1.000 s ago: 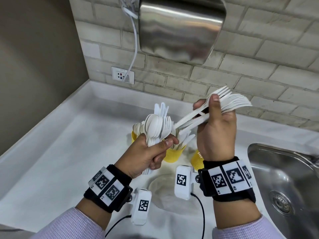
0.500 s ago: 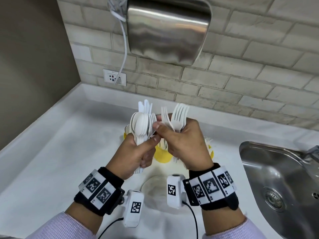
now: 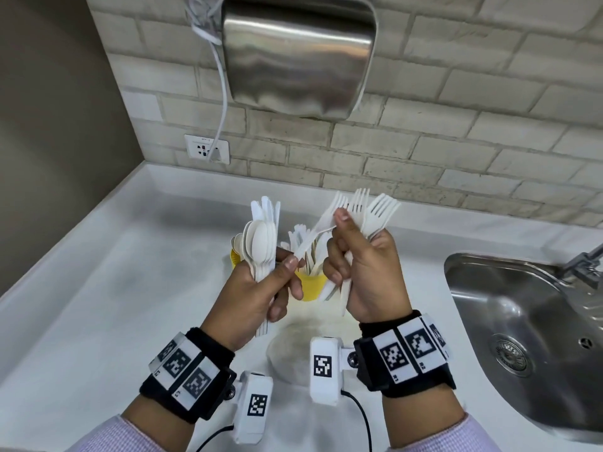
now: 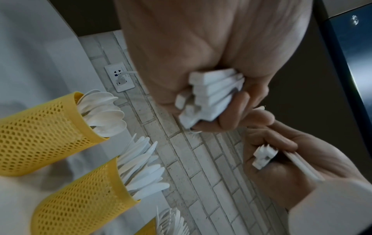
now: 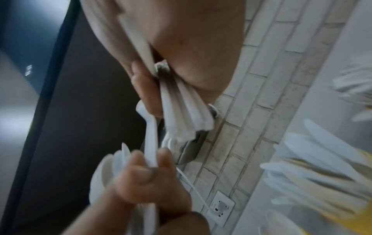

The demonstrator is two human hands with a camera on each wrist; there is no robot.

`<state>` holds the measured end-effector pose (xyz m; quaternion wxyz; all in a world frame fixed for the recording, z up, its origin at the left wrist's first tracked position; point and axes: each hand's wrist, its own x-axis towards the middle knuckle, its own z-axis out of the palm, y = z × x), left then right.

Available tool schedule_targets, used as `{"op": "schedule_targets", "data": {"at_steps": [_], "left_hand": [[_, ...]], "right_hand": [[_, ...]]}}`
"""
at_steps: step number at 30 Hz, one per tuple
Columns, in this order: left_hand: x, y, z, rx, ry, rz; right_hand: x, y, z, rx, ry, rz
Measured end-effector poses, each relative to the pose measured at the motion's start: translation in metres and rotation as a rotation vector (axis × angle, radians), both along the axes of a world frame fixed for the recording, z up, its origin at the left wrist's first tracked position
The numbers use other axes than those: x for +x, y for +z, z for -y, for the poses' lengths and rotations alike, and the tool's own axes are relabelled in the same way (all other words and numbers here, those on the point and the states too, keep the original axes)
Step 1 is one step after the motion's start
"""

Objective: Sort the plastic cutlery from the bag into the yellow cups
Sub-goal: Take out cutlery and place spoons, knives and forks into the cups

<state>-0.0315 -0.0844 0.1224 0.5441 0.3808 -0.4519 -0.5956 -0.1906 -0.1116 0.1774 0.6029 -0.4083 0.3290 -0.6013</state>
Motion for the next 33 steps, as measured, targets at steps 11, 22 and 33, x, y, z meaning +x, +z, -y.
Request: {"op": "schedule_targets", "data": {"at_steps": [11,22,33], "left_hand": [[0.007,0.001,-0.027,0.003,-0.042,0.130],[0.007,-0.006,-0.029,0.310,-0.003,-0.046],[-0.005,0.001,-0.026,0.364,-0.061,-0.373]], "right_hand": [[0.026,-0.021,-0.019,0.024,-0.146,-0.203],[0.024,0.000,-0.029,-0.263,-0.404,-0.081],[0.041,-0.047,-0.047,-0.284,-0.196,-0.481]]}}
